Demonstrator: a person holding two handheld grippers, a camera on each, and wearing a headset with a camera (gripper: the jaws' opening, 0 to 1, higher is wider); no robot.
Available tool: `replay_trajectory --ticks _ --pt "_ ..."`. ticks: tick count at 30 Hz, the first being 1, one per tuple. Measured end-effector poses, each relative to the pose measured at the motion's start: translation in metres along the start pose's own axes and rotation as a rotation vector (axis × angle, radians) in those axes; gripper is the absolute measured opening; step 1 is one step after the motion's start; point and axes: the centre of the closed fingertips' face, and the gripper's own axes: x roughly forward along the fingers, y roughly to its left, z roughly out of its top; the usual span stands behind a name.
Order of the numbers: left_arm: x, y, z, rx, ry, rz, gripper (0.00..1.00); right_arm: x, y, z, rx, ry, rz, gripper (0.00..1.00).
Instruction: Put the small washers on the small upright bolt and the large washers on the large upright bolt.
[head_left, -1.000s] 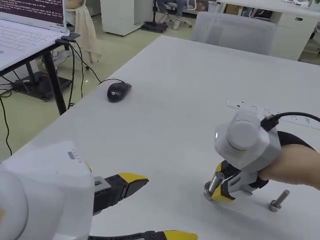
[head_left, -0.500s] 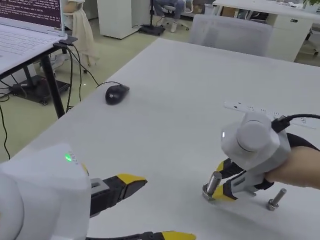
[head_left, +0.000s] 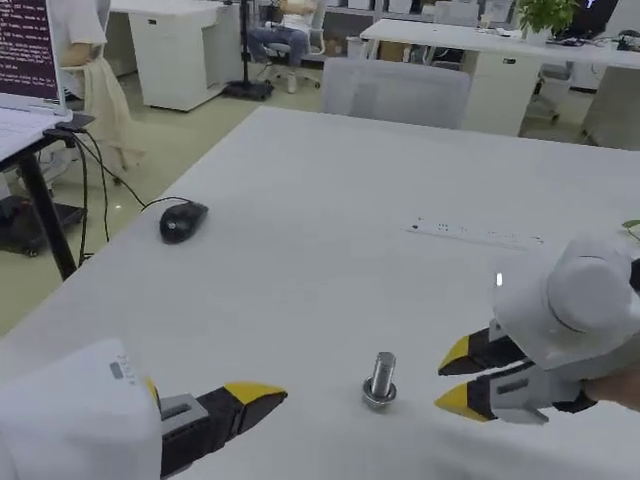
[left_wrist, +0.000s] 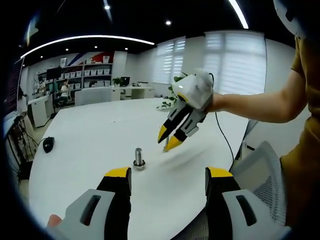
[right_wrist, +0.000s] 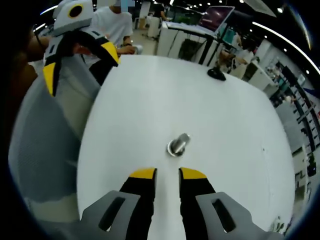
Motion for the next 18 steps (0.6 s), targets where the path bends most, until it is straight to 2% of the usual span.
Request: replay_trajectory --ticks 3,5,8,9,10,11,13,14,16,18 --pt "0.002 -0.004 0.004 0.019 -0.014 -0.022 0.59 -0.014 0.008 -0.011 0.042 -0.028 -0.057 0.19" --pt "0.002 -0.009 0.007 0.034 -0.023 -0.048 0.59 -0.024 0.018 -0.015 0.098 -0.082 -0.075 0.19" --pt "0.002 -0.017 0.007 0.060 -0.010 -0.087 0.59 -0.039 0.025 -0.024 0.165 -0.148 -0.133 0.19" --pt "0.002 -0.019 0.007 0.061 -0.011 -0.101 0.59 -0.044 0.030 -0.024 0.162 -0.197 -0.150 0.19" --pt "0.001 -0.021 0.006 0.061 -0.004 -0.107 0.59 -0.048 0.032 -0.026 0.199 -0.228 -0.167 0.19" --pt "0.001 -0.022 0.005 0.067 0.001 -0.113 0.59 -0.051 0.036 -0.027 0.227 -0.252 -0.170 0.19" --pt "0.001 -0.027 0.005 0.080 0.001 -0.133 0.59 -0.061 0.042 -0.030 0.225 -0.301 -0.202 0.18" --pt "0.000 -0.029 0.005 0.080 0.001 -0.139 0.59 -0.064 0.046 -0.028 0.225 -0.333 -0.204 0.18" --pt "-0.001 -0.033 0.006 0.086 0.001 -0.153 0.59 -0.076 0.056 -0.019 0.245 -0.433 -0.210 0.18" --pt "-0.001 -0.035 0.005 0.097 0.006 -0.160 0.59 -0.083 0.062 -0.017 0.264 -0.488 -0.226 0.18"
